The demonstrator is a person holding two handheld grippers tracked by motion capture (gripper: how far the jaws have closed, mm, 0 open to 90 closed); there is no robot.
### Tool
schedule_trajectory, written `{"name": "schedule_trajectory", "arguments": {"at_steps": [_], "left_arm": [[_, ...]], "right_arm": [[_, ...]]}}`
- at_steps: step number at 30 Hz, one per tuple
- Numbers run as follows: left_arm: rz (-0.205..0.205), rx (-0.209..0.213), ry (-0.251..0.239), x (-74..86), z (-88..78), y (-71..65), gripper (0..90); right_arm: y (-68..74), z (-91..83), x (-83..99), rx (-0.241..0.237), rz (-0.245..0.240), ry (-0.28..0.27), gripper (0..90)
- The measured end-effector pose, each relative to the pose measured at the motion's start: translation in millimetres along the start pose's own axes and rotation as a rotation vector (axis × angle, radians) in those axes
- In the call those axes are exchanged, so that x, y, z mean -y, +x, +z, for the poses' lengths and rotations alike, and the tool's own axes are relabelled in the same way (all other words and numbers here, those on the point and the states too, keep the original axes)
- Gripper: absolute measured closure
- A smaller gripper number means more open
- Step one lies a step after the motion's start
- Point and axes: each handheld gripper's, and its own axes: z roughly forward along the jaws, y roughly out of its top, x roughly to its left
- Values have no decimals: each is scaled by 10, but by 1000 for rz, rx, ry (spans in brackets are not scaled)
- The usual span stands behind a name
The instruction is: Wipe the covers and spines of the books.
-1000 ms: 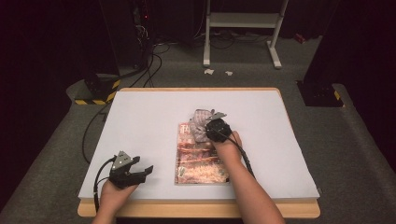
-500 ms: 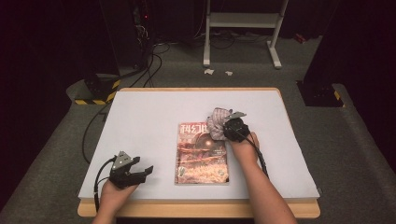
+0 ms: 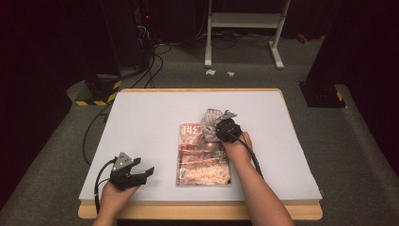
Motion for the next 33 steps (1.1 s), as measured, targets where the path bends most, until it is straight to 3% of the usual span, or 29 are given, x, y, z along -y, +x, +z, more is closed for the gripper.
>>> {"name": "schedule_trajectory", "arguments": {"at_steps": [8,11,12,13,19,22,27,32,33], "left_arm": [[-5,4,0,1,0,8,285],[-3,6,1,0,1,5,285],[-3,6,1,0,1,5,285],[-2,6,1,0,1,5,285],[-6,7,3,5,4,14,285],[-5,8,3,5,5,14,285],[-8,8,1,6,-4,26,285],[-7,10,1,5,2,24,285],[-5,11,3,3,7,16,285]], "right_arm": [[219,89,-108,-38,-15,-11,678],[408,140,-223,-71,-46,-14,677],[408,140,-223,-71,-46,-14,677],[514,176,-267,-93,-51,-18,678],[765,231,-348,-125,-54,-33,677],[919,233,-430,-147,-92,-30,676],[975,249,-439,-147,-105,-32,674],[864,244,-398,-140,-92,-25,672],[784,228,-363,-127,-78,-21,671]]}}
